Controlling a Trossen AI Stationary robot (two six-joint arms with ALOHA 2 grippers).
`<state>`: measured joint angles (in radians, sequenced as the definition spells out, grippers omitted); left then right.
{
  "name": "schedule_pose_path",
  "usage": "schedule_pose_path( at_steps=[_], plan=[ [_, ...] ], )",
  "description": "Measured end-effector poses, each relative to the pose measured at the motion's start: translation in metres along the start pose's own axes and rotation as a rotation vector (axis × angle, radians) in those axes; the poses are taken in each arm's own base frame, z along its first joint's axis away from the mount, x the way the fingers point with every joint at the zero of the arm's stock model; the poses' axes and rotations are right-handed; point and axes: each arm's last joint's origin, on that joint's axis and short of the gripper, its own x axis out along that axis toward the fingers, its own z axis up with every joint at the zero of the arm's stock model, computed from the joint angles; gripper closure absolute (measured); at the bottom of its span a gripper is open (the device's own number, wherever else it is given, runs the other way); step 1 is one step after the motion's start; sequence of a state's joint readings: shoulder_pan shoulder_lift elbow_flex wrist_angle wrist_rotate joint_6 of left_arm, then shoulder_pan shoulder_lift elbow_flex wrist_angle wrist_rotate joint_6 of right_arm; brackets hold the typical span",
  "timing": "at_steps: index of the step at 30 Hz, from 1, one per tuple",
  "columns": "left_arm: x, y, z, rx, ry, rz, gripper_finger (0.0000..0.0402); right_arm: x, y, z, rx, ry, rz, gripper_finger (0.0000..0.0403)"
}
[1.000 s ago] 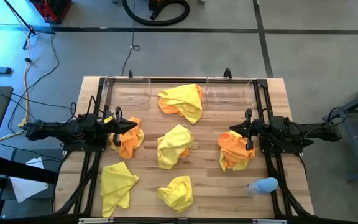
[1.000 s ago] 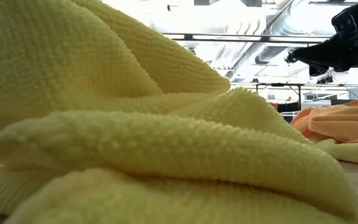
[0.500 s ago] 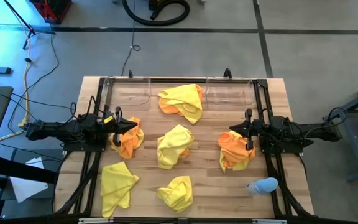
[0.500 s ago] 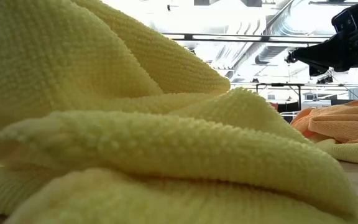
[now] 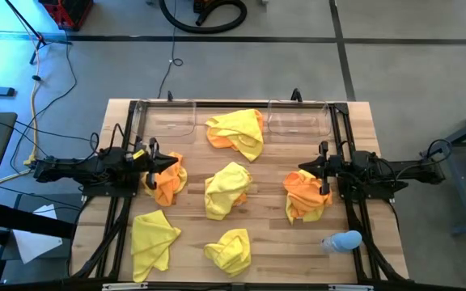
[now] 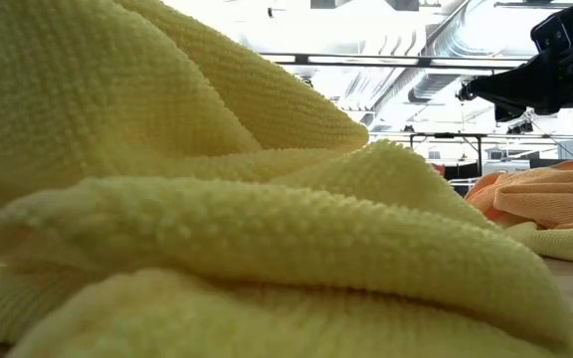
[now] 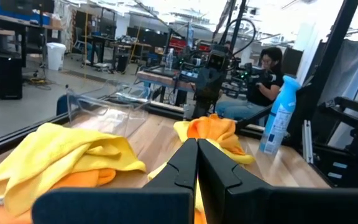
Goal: Sort microfiber towel by color & place in baskets
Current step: Put the bottom left orange microfiber cloth into the left transparent bin
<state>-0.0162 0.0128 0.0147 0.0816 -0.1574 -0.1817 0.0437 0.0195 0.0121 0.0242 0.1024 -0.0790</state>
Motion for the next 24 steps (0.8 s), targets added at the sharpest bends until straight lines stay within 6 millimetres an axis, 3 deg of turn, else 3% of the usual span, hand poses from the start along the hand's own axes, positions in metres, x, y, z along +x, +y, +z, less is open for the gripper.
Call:
schedule_pose_path(
  at_steps=[6,15,24],
  plan=[
    [-0.001,0.0,0.005,0.047,-0.023,0.024,0.0402,0.0,0.0,0.0,0.0,0.0,0.0,0.0402],
    [-0.005,-0.009,0.064,0.022,0.176,0.141,0.0401,0.0,0.0,0.0,0.0,0.0,0.0,0.0402],
    [0.026,-0.023,0.103,0.013,0.429,0.206,0.04,0.0,0.0,0.0,0.0,0.0,0.0,0.0402]
  ],
)
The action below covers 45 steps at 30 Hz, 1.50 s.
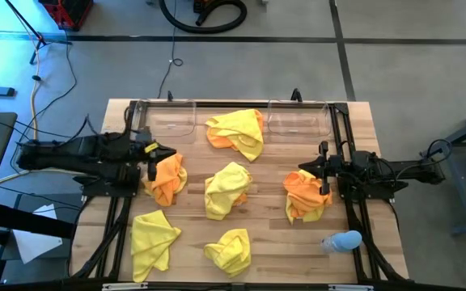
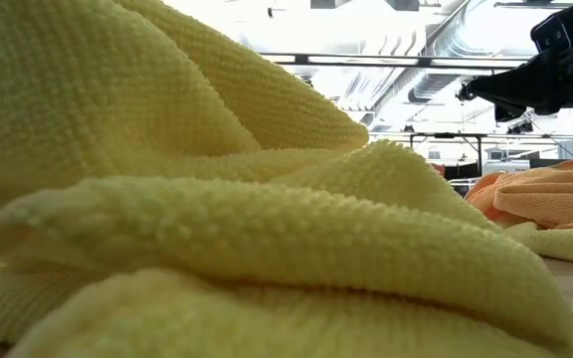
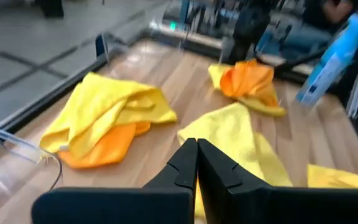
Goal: Sort microfiber towel by color & place in baskets
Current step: Put the bottom left orange microfiber cloth into the left transparent bin
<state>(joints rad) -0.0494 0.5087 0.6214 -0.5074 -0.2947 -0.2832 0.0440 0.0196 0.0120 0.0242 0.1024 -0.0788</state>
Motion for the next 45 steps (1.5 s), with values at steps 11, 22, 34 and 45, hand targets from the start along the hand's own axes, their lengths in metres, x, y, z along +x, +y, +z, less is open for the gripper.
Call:
schedule_pose_path(
  at_steps=[11,22,34,45],
  plan=[
    [0.033,-0.015,0.019,-0.069,0.43,0.177,0.03,0.0,0.0,0.0,0.0,0.0,0.0,0.0402],
    [0.06,-0.013,-0.023,-0.109,0.941,0.375,0.0239,0.0,0.0,0.0,0.0,0.0,0.0,0.0402],
    [0.076,-0.003,-0.093,-0.122,1.061,0.406,0.0241,0.0,0.0,0.0,0.0,0.0,0.0,0.0402],
    [0.078,-0.003,-0.094,-0.193,1.065,0.489,0.0393,0.0,0.0,0.0,0.0,0.0,0.0,0.0402]
  ],
)
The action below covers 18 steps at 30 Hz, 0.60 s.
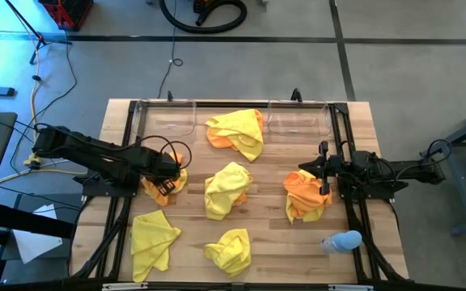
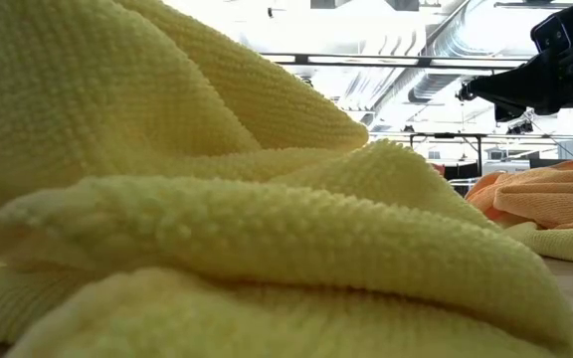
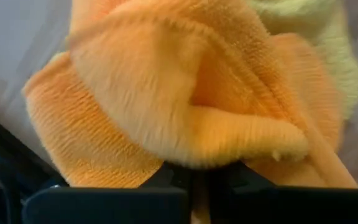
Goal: Sort microfiber towel by color & place in baskets
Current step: Put the bottom left orange microfiber cloth into the left transparent bin
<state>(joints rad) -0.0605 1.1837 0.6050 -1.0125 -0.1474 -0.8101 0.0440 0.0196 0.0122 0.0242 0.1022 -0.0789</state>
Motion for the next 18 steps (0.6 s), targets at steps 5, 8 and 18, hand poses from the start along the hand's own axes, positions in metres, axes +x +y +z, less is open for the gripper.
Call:
schedule_pose_path(
  at_steps=[5,8,18],
  plan=[
    [-0.045,0.003,0.008,-0.001,0.016,0.053,0.0399,0.0,0.0,0.0,0.0,0.0,0.0,0.0402],
    [-0.082,0.006,0.014,-0.008,-0.018,0.088,0.04,0.0,0.0,0.0,0.0,0.0,0.0,0.0402],
    [-0.199,0.032,0.037,-0.134,-0.339,0.005,0.0401,0.0,0.0,0.0,0.0,0.0,0.0,0.0402]
  ],
)
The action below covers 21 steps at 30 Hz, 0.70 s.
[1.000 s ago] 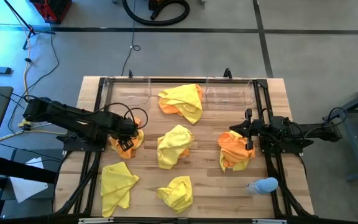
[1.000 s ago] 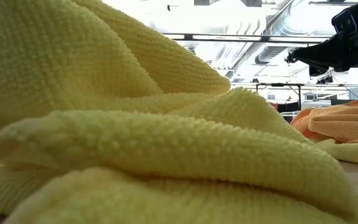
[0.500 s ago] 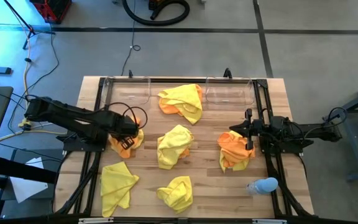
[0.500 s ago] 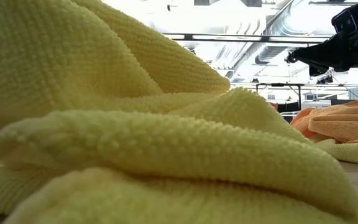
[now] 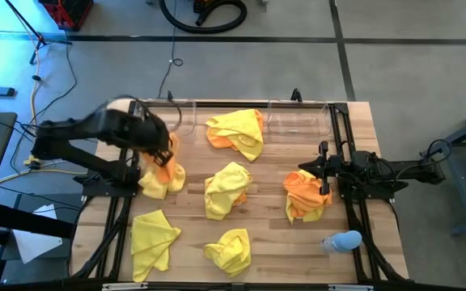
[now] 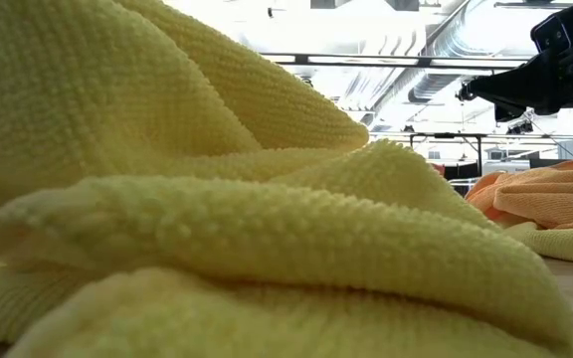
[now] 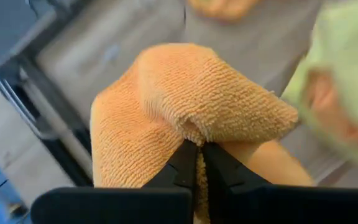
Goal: Sort microfiber towel by color & place in baskets
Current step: Put the bottom left orange microfiber cloth into the left transparent bin
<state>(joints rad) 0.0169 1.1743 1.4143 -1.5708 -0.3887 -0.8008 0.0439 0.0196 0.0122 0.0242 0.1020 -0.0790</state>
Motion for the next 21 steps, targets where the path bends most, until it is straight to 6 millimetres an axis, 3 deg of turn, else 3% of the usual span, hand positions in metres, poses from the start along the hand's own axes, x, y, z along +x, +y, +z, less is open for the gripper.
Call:
schedule_pose_path(
  at_steps=[4,8,15,21],
  plan=[
    [-0.017,0.015,0.019,-0.073,-0.097,0.022,0.0401,0.0,0.0,0.0,0.0,0.0,0.0,0.0402],
    [-0.013,0.03,0.035,-0.121,-0.101,0.087,0.0401,0.0,0.0,0.0,0.0,0.0,0.0,0.0402],
    [0.021,0.056,0.07,-0.144,-0.018,0.227,0.0401,0.0,0.0,0.0,0.0,0.0,0.0,0.0402],
    [0.061,0.084,0.103,-0.206,0.064,0.217,0.0401,0.0,0.0,0.0,0.0,0.0,0.0,0.0402]
  ],
)
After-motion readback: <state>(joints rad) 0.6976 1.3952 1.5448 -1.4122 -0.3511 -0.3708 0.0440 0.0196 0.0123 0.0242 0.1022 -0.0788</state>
